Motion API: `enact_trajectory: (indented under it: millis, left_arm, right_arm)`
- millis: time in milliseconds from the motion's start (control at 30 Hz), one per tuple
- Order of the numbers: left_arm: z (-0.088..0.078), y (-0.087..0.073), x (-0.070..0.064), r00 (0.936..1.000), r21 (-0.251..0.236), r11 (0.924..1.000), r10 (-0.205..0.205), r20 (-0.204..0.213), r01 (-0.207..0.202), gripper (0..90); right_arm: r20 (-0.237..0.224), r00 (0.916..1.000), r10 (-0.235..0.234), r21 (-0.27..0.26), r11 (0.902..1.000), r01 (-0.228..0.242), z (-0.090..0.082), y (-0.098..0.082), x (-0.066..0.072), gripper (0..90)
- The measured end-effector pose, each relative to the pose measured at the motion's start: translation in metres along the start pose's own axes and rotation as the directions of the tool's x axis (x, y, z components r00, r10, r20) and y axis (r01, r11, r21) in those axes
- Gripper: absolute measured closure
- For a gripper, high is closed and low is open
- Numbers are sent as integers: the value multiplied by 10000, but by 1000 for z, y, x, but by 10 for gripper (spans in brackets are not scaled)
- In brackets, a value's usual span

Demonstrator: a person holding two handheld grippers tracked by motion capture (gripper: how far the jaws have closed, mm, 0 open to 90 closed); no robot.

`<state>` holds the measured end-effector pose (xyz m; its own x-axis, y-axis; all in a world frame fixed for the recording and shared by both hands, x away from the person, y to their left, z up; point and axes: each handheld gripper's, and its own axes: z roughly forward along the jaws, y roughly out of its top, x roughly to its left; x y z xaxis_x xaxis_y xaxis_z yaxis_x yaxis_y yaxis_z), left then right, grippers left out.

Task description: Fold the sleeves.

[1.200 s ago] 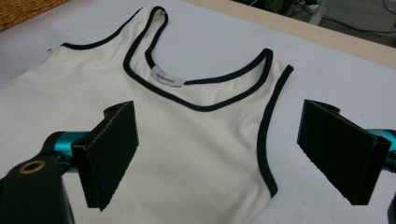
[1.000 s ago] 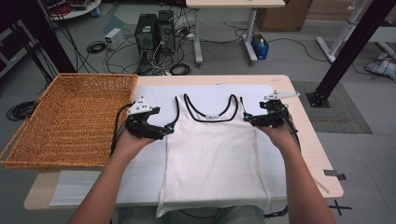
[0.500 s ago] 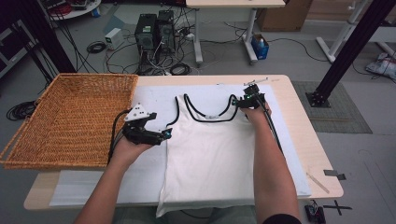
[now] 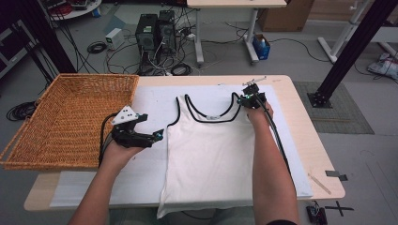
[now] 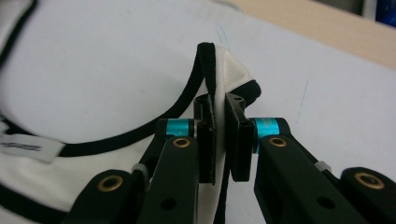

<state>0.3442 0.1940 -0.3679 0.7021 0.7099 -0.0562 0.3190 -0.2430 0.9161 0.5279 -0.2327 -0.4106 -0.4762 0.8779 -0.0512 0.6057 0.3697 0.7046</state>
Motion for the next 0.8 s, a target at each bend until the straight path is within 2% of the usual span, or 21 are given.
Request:
enact_trajectory:
  millis: [267,567,800]
  left_arm:
    - [-3,-1,4,10000,-143,9999,-3,74,4,112]
    - [-1,-1,13,9996,-400,9988,-281,-4,281,112]
    - [17,1,10,9995,-312,9991,-280,171,286,112]
  right_arm:
    - [-108,9992,-376,-902,9953,365,-42,1,19,854]
    - [-209,9970,-744,-1630,9841,700,-85,-30,49,853]
    - [-249,9970,-730,-2232,9726,656,-119,-67,79,844]
